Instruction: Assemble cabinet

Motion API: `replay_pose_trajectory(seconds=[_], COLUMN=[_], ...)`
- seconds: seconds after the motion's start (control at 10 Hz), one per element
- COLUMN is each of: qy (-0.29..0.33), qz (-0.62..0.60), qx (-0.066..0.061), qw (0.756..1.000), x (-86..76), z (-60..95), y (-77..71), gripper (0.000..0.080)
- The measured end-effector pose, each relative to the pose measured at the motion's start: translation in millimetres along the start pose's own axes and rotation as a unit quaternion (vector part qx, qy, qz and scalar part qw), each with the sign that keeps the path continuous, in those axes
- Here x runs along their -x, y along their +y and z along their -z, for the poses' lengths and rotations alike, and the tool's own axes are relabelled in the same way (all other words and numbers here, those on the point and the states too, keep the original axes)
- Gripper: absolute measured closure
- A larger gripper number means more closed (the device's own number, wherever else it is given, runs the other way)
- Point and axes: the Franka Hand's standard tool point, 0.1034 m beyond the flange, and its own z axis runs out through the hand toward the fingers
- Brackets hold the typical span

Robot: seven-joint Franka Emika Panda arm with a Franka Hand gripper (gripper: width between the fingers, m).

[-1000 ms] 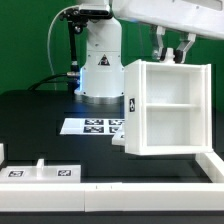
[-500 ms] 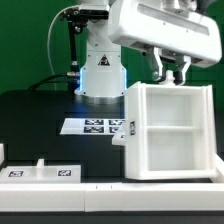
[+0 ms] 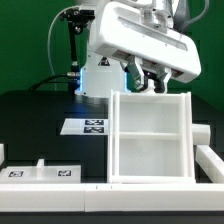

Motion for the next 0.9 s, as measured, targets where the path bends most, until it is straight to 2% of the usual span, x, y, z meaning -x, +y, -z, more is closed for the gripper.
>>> replay_pose_trajectory(seconds=[0.9], qy=[0.000], qz=[0.000], qx=[0.000], qw=[1.000], x=[0.0], z=[0.0], y=[0.0], gripper=[0.0581])
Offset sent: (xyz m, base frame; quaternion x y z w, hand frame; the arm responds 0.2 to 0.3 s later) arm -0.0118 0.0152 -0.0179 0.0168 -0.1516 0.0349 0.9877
